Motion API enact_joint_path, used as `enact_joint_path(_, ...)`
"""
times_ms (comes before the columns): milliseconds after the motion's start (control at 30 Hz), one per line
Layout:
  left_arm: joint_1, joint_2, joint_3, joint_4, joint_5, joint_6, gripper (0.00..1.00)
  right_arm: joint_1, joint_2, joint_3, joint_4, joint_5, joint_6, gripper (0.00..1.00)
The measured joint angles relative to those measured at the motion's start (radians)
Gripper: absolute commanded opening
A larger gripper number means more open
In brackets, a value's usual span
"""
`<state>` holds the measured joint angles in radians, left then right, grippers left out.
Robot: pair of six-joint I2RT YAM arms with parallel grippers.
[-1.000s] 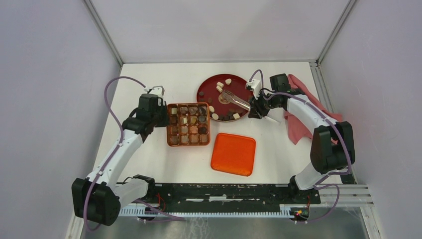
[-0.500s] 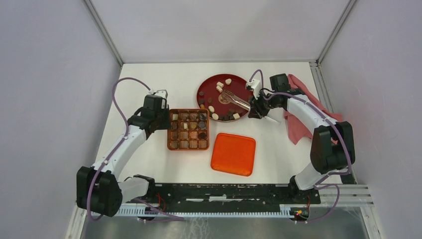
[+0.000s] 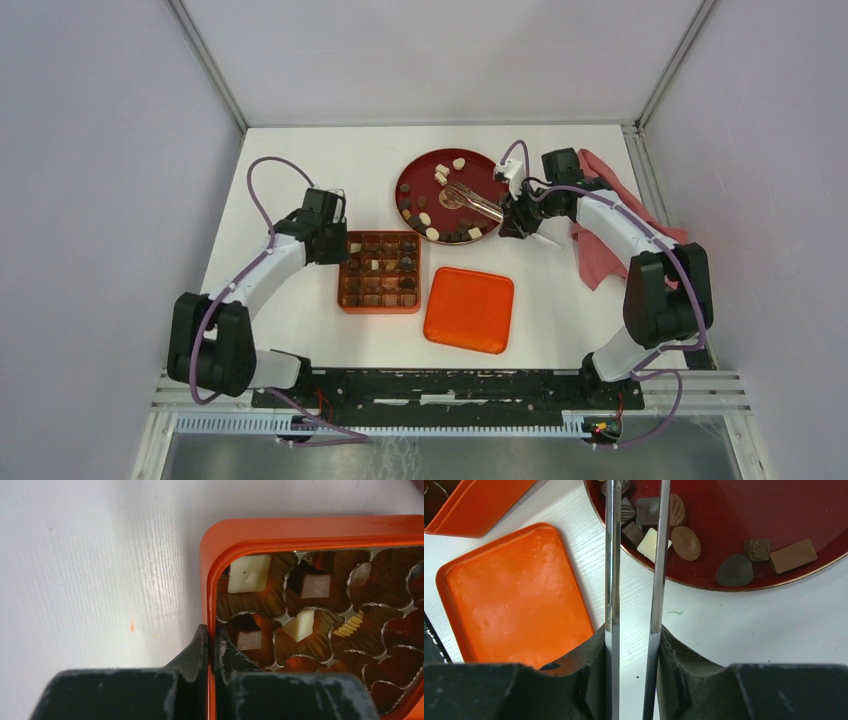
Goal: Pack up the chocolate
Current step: Place the packing box at the center of the board.
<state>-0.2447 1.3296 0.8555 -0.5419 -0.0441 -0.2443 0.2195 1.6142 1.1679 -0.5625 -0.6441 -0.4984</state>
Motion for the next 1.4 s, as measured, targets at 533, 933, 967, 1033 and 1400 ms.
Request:
enact_joint_path(533, 0.001, 0.127, 0.047, -0.058, -0.003, 0.000, 0.24, 0.090, 0.147, 0.041, -0.013, 0.132, -0.025, 0.38)
enact_joint_path(933, 0.001, 0.061, 0.068, -0.075, -0.013, -0.001, 0.46, 0.165, 0.306, 0.258, -0.075, 0.229, -0.031, 0.40)
enact_joint_path(967, 0.001, 0.033, 0.068, -0.070, -0.013, 0.000, 0.50, 0.166, 0.323, 0.283, -0.082, 0.234, -0.030, 0.40)
enact_joint_path(1033, 0.001, -0.036, 0.068, -0.061, -0.009, 0.000, 0.57, 0.167, 0.352, 0.324, -0.096, 0.241, -0.030, 0.40)
enact_joint_path(1400, 0.001, -0.381, -0.019, 0.089, -0.007, 0.000, 0.60, 0.177, 0.410, 0.397, -0.145, 0.263, -0.027, 0.45)
